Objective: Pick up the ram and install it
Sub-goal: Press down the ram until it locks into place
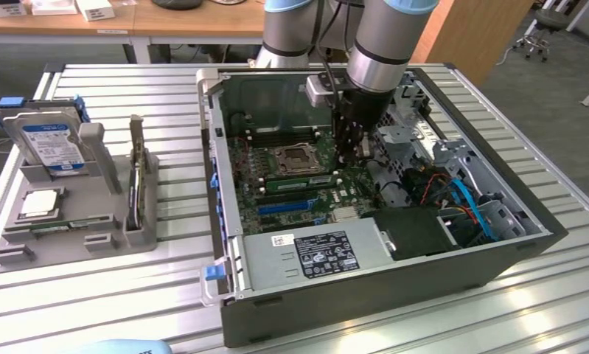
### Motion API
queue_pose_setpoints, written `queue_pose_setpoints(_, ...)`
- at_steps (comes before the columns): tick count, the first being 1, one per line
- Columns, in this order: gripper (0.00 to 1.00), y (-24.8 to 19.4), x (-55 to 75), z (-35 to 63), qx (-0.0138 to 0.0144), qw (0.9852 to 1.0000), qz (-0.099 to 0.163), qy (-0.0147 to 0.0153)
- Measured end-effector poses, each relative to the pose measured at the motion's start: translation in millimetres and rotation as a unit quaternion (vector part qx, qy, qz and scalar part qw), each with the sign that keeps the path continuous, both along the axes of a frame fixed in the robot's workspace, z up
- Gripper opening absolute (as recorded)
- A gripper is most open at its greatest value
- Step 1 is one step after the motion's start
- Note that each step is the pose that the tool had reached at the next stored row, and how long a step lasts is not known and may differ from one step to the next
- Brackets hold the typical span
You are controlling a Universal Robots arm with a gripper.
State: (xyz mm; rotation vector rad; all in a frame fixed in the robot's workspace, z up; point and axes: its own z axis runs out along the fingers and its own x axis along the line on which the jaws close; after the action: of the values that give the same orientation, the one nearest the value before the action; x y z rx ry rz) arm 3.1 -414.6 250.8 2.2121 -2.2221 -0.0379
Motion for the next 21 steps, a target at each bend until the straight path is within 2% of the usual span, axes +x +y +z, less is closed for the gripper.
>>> queue_pose_setpoints(21, 0.10, 0.0, 0.0, -5.0, -0.0010, 1.0000, 0.000, 0.0000)
